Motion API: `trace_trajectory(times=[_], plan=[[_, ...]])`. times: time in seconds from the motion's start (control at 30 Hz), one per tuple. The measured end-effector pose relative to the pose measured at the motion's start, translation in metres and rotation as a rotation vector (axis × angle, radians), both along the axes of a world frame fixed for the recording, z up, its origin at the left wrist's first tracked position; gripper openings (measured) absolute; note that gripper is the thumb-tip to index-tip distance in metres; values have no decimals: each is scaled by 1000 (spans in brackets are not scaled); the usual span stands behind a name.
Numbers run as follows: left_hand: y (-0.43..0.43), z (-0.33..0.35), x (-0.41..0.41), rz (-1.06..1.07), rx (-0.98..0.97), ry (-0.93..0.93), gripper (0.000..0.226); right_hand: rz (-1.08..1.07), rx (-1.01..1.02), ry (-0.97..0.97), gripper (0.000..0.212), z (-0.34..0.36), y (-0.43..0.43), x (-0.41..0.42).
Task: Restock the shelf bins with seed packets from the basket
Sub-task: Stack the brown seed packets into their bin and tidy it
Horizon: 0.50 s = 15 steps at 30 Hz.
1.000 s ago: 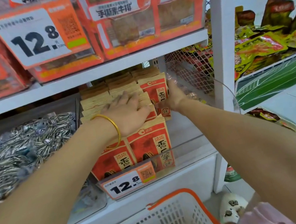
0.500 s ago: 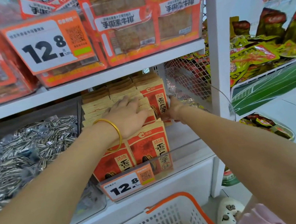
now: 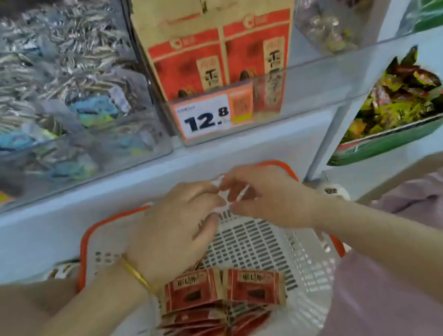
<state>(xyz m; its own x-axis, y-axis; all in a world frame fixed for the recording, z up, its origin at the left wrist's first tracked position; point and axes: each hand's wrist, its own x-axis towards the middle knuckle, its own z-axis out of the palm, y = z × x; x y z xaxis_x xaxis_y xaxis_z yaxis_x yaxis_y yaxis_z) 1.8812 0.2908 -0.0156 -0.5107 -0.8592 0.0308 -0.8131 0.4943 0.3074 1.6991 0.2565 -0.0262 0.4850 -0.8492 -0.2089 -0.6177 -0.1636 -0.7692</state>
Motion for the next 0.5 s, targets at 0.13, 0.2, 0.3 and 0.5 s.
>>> trace_trajectory(times=[0.13, 0.2, 0.3, 0.5], plan=[[1, -70, 47, 90, 220, -150, 42, 226, 264, 434, 39, -115, -13, 33], [3, -92, 63, 157, 256, -175, 33, 265, 336, 575, 41, -170, -9, 35], [4, -115, 68, 150, 395, -269, 31, 230, 392, 679, 56, -232, 13, 26], [0, -124, 79, 156, 443, -329, 26, 478, 337, 818, 70, -291, 52, 37]])
